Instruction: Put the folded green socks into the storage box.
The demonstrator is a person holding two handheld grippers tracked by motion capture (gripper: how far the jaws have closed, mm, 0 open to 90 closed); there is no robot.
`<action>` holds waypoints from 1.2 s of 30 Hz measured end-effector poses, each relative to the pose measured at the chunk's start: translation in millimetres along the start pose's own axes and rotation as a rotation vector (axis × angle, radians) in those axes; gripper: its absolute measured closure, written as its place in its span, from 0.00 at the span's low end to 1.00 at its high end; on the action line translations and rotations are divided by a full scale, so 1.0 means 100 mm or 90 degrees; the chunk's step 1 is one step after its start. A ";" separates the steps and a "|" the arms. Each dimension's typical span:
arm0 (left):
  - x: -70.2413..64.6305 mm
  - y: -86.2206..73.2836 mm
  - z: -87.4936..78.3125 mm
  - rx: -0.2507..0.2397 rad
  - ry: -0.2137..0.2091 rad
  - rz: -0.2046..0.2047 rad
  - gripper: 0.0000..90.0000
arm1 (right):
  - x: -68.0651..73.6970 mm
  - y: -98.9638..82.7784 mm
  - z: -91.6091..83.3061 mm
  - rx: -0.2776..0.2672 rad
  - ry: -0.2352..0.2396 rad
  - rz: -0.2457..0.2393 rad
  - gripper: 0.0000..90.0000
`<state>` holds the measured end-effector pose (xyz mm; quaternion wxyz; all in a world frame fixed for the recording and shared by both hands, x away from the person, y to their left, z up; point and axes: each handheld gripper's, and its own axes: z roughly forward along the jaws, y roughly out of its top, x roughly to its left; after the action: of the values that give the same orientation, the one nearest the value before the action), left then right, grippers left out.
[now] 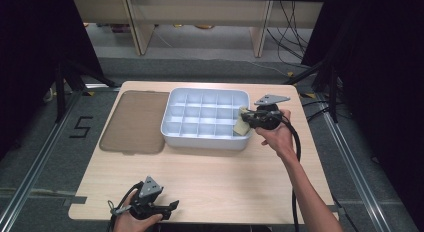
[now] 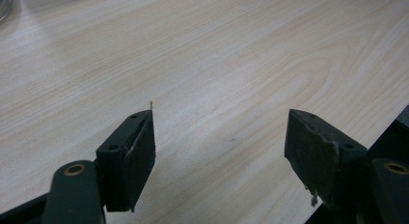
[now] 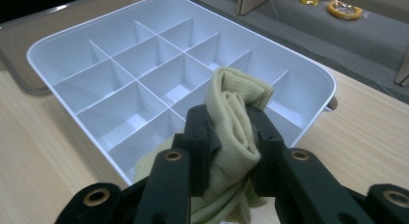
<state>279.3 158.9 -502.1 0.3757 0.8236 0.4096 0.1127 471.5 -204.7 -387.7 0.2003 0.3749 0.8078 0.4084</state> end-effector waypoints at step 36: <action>0.01 0.00 -0.02 0.002 0.010 0.009 0.28 | 0.06 -0.23 0.53 0.093 -0.062 -0.110 0.81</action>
<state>279.6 160.6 -501.0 0.3706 0.8260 0.4072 0.1212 491.2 -181.9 -437.5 0.2457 0.3371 0.8539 0.3112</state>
